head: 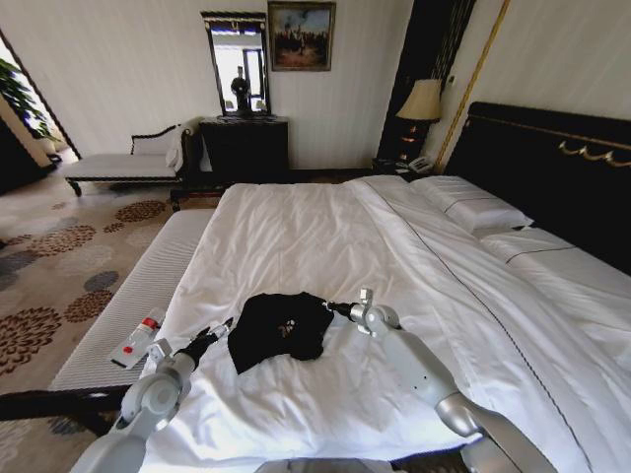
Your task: Fold the clothes on the bed.
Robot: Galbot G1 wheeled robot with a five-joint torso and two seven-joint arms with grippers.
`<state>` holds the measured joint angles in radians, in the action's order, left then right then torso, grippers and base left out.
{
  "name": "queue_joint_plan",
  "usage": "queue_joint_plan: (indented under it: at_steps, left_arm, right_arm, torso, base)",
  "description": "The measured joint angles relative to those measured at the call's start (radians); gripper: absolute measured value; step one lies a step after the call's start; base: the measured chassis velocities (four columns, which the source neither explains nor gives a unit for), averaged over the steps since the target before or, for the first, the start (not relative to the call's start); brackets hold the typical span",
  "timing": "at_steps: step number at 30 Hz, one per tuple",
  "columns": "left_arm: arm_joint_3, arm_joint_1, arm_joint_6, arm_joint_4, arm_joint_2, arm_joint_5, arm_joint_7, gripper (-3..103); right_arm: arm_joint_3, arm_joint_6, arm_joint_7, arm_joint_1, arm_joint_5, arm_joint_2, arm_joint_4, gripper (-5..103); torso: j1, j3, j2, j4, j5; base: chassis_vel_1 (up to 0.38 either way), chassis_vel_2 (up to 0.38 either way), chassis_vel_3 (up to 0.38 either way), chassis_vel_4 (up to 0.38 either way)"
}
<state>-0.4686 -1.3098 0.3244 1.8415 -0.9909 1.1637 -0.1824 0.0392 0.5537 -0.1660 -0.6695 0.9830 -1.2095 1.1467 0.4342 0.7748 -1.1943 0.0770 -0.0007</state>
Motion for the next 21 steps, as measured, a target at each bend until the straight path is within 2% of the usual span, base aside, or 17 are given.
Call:
queue_joint_plan:
  at_steps: [2,3,8,9,13,18,21]
  left_arm:
    - [0.047,0.090,0.005,-0.078,-0.003,0.023,0.001,100]
    - [0.047,0.090,0.005,-0.078,-0.003,0.023,0.001,100]
    - [0.167,0.262,0.012,-0.253,-0.016,0.042,0.017,100]
    - [0.167,0.262,0.012,-0.253,-0.016,0.042,0.017,100]
    - [0.269,0.329,0.011,-0.320,-0.026,-0.004,0.038,100]
    - [0.313,0.342,0.001,-0.347,-0.038,-0.069,0.053,100]
    - [0.311,0.352,-0.005,-0.367,-0.045,-0.077,0.053,100]
  right_arm:
    - [-0.007,0.000,0.004,0.001,-0.004,-0.008,-0.009,1]
    - [-0.007,0.000,0.004,0.001,-0.004,-0.008,-0.009,1]
    - [-0.004,-0.001,0.016,0.004,-0.007,-0.021,-0.017,1]
    - [-0.004,-0.001,0.016,0.004,-0.007,-0.021,-0.017,1]
    - [0.017,-0.003,0.019,0.001,-0.009,-0.018,-0.022,1]
    - [0.028,-0.008,0.019,0.005,-0.013,-0.024,-0.033,1]
    - [0.032,-0.009,0.019,0.005,-0.017,-0.027,-0.035,1]
  torso:
    - [0.000,0.000,0.000,0.0002,0.0000]
    - [0.000,0.000,0.000,0.0002,0.0000]
    - [0.000,0.000,0.000,0.0000,0.0000]
    - [0.000,0.000,0.000,0.0000,0.0000]
    - [0.000,0.000,0.000,0.0002,-0.0002]
    - [0.000,0.000,0.000,0.0000,0.0000]
    - [0.000,0.000,0.000,0.0000,-0.0001]
  base:
    - [0.000,0.000,0.000,0.000]
    - [0.000,0.000,0.000,0.000]
    - [0.000,0.000,0.000,0.000]
    - [0.000,0.000,0.000,0.000]
    - [0.000,0.000,0.000,0.000]
    - [0.000,0.000,0.000,0.000]
    - [0.000,0.000,0.000,0.000]
